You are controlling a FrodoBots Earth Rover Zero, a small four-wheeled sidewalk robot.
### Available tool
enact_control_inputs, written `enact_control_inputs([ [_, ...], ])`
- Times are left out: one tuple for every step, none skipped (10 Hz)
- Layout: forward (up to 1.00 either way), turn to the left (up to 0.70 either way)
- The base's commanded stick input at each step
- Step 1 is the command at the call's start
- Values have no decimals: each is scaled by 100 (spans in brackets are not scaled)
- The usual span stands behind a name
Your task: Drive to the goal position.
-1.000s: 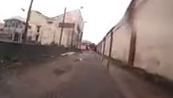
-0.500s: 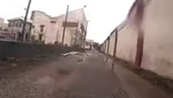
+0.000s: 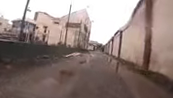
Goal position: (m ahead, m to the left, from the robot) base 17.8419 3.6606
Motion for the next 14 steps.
enact_control_inputs([
  [70,10],
  [70,10],
  [70,10],
  [70,-25],
  [70,-25],
  [70,-25],
  [70,-25],
  [70,-25],
  [70,-25],
  [70,-25],
  [70,-25],
  [70,-25],
  [70,-25],
  [70,-6],
])
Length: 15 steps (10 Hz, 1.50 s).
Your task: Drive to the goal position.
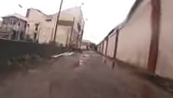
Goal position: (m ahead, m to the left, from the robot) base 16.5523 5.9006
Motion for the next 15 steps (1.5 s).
enact_control_inputs([
  [70,10],
  [70,10],
  [70,10],
  [70,10],
  [70,10],
  [70,10],
  [70,10],
  [70,10],
  [70,10],
  [70,10],
  [70,10],
  [70,10],
  [70,10],
  [70,10],
  [70,10],
])
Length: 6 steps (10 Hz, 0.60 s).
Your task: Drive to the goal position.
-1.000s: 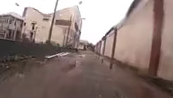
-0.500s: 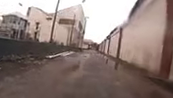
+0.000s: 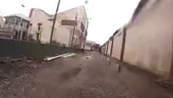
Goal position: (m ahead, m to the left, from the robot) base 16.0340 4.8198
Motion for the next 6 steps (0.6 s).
enact_control_inputs([
  [70,2],
  [70,-23],
  [70,-25],
  [70,-25],
  [70,-25],
  [70,-25],
])
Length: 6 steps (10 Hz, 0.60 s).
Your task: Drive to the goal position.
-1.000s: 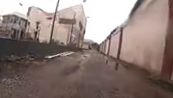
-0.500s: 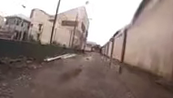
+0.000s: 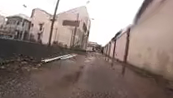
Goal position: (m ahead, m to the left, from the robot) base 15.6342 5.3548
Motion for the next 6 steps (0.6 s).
enact_control_inputs([
  [70,-25],
  [70,-25],
  [70,-25],
  [70,-25],
  [70,-25],
  [70,-25],
])
